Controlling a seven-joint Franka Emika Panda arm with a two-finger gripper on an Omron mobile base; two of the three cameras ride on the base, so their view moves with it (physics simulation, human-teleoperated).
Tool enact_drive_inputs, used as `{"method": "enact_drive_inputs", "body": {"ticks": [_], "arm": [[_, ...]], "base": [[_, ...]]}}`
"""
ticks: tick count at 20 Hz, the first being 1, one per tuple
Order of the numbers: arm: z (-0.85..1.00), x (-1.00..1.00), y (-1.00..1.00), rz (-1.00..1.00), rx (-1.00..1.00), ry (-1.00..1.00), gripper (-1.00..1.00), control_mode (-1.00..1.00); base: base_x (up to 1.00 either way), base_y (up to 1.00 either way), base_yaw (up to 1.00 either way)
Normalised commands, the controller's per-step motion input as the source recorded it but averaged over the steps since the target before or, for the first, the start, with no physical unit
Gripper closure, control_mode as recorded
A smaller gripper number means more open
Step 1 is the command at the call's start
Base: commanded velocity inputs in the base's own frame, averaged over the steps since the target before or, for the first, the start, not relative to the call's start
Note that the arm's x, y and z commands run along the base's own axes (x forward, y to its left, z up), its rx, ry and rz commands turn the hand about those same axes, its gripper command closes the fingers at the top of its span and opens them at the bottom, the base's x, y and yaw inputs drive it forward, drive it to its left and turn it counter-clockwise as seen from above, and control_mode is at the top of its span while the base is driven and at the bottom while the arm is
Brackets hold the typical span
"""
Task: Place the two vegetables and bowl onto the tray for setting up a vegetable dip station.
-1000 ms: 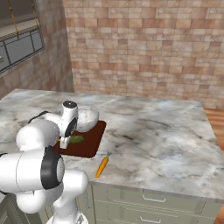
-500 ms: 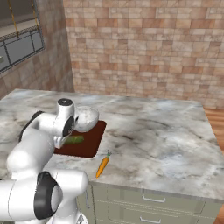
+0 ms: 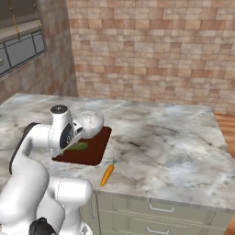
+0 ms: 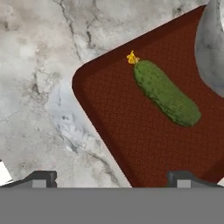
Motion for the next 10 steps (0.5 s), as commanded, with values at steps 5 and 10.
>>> {"method": "enact_drive_inputs", "body": {"ticks": [5, 10], "arm": [[0.19, -0.30, -0.23, -0.43, 0.00, 0.00, -1.00, -1.00], [0.21, -0.25, -0.27, -0.44, 0.00, 0.00, -1.00, -1.00]], "base": [[0.00, 0.00, 0.00], [0.00, 0.00, 0.00]]}}
